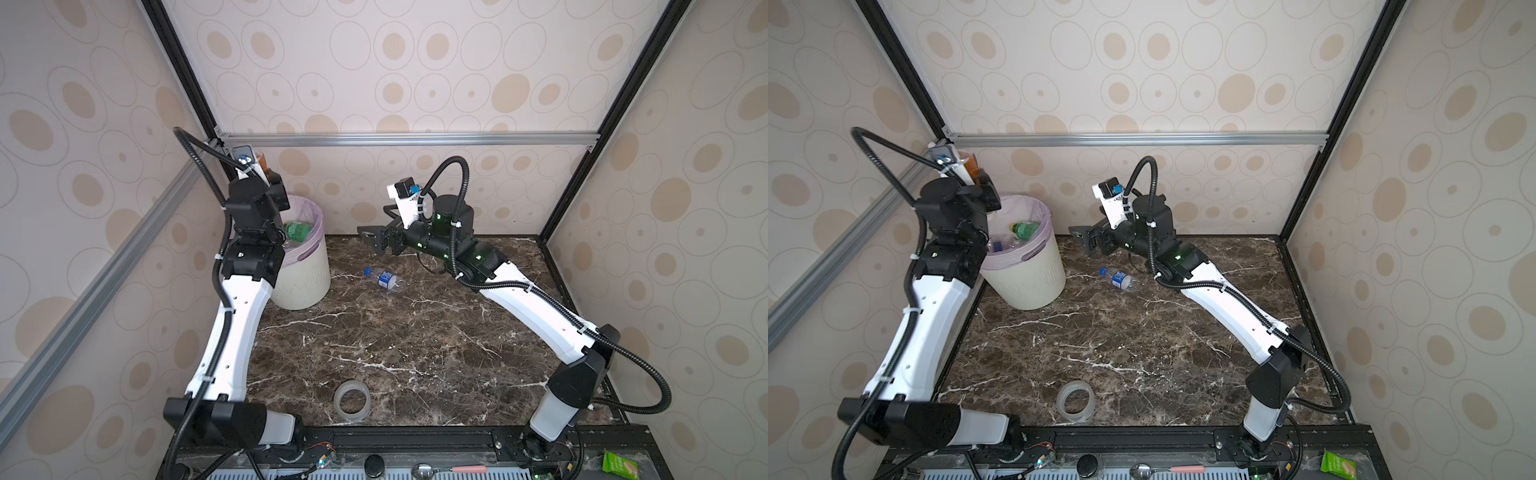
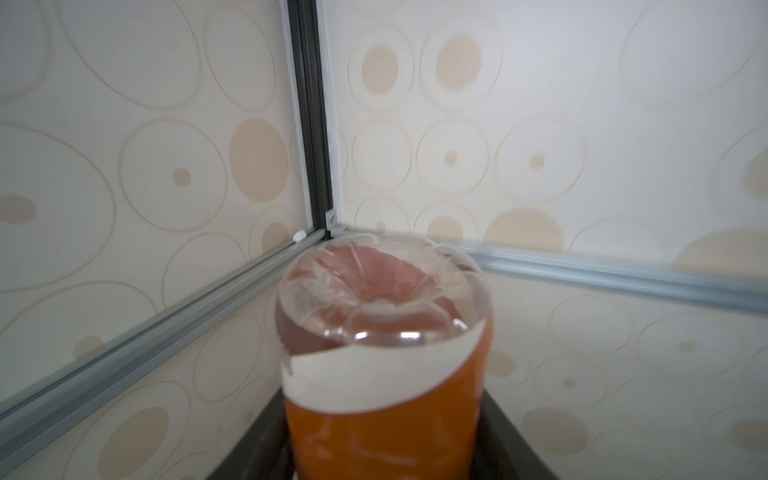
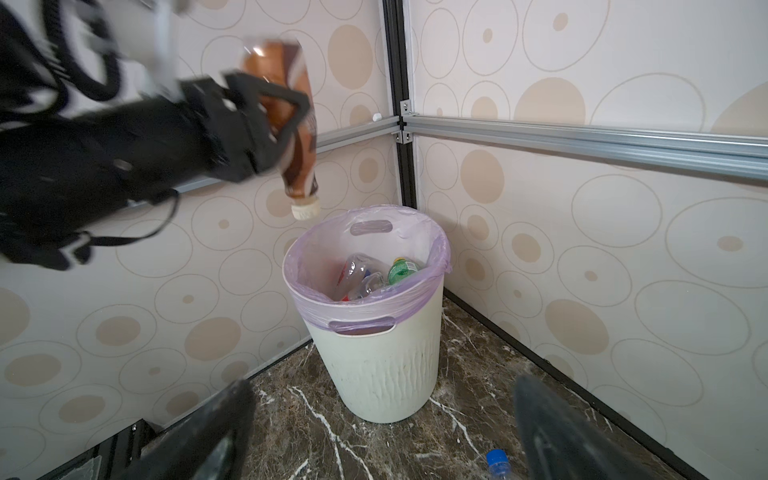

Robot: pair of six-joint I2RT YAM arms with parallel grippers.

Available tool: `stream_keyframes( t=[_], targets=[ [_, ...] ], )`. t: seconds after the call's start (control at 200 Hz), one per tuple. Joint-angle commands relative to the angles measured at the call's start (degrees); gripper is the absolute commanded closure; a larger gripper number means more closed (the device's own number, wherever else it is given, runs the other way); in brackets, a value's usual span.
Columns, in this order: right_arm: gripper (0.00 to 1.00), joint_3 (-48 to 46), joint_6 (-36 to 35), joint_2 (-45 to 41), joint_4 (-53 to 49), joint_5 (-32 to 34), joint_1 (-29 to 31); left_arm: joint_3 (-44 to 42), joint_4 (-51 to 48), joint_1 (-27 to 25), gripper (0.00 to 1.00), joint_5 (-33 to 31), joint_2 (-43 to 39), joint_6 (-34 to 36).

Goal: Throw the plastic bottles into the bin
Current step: 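Open left gripper to drop the Nescafe bottle into the bin, then lower right gripper onto the blue-label water bottle while left gripper returns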

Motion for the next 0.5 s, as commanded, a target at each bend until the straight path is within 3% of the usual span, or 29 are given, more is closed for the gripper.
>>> stream_keyframes(
  t=[0.0,0.115,0.23,0.495],
  targets=[
    [0.0,-1.8,-0.72,-0.44,0.72,0.09,0.26,2.26,-5.56,0.81,0.01,6.33,-1.01,-4.59],
    [0.0,-1.35,-0.4,-0.07,0.41,0.41,0.2,2.88,-2.35,0.38,0.01,11.38,-4.57,-6.45],
    [0.0,-1.33,0.69,0.42,0.88,-0.17,0.25,6.25,-5.81,-0.21,0.01,12.1,-2.9,-7.3],
    [0.0,-2.68,1.45,0.25,0.63,0.97,0.24,1.36,-4.31,-0.53,0.01,13.97,-4.58,-8.9]
  ],
)
